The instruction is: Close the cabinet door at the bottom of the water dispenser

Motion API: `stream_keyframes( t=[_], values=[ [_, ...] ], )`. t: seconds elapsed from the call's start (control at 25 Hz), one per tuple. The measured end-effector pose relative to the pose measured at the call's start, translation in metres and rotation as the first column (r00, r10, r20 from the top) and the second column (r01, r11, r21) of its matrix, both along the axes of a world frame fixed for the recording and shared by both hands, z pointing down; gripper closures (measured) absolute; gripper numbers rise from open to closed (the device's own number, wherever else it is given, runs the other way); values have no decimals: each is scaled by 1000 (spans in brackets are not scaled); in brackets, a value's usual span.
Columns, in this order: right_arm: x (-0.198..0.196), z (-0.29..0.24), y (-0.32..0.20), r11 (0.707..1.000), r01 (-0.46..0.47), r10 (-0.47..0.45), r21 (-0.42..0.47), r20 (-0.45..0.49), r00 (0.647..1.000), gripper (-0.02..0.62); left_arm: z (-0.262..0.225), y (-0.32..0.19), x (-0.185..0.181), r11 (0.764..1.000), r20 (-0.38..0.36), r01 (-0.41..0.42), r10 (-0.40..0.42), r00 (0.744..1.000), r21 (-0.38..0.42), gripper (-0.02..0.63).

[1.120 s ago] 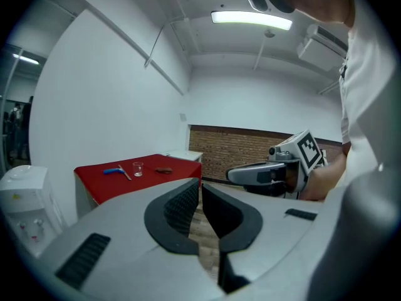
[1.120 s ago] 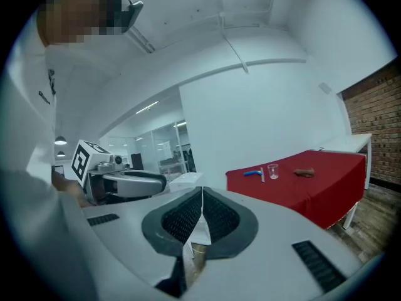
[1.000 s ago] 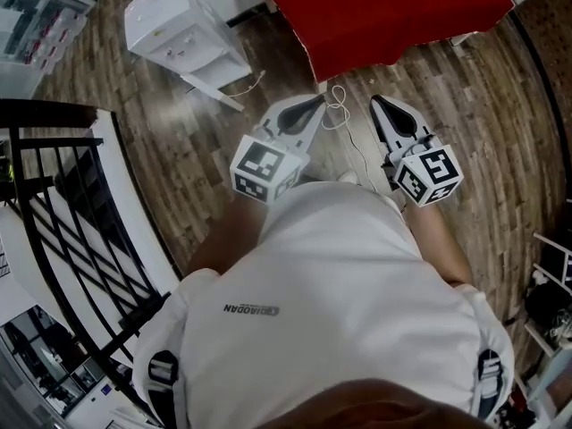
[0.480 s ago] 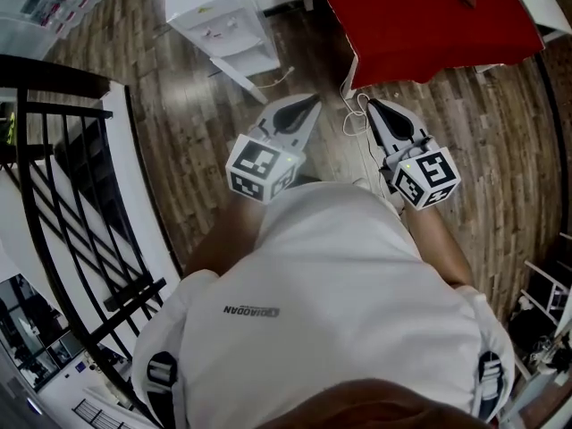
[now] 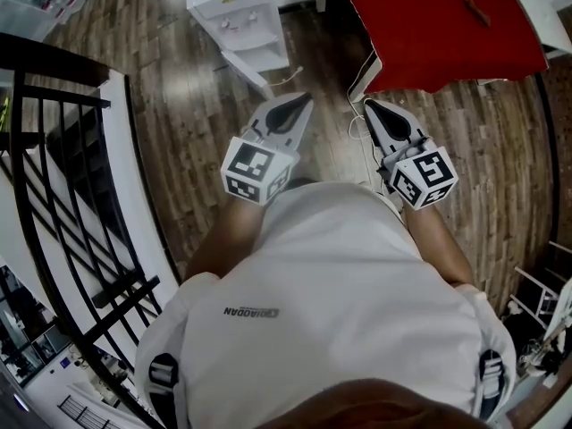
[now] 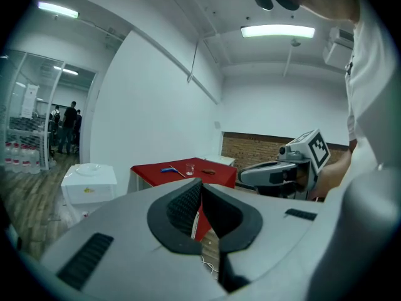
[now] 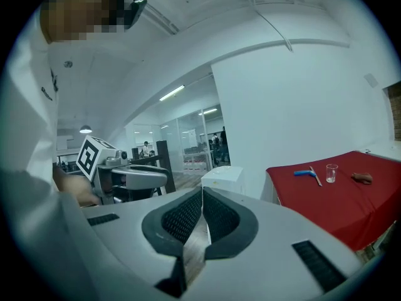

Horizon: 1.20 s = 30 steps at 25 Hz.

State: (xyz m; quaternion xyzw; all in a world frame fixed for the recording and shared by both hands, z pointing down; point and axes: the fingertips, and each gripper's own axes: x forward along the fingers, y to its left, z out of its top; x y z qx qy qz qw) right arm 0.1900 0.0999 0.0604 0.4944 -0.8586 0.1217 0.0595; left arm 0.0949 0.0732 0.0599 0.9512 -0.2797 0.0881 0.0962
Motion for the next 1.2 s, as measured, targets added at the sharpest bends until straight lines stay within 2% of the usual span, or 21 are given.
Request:
stream_keyframes(
  t=[0.32,0.64,1.0,1.2],
  values=[
    [-65,9,-18,997,78,-78,-22,-25,997,572,14,-5,-75,995,-2,96,-96,995,-11,611],
    [-120,22,-28,985,165,-167,-47,-39,985,572,28,-10,-142,979,21,205,-204,979,-19,611],
    [-147,33,-48,965,252,-255,-79,-35,966,572,45,-18,-174,947,32,316,-315,949,-60,611],
    [-152,46,-68,940,326,-332,-101,-47,942,572,54,-29,-179,925,47,374,-371,927,-71,611]
  ],
)
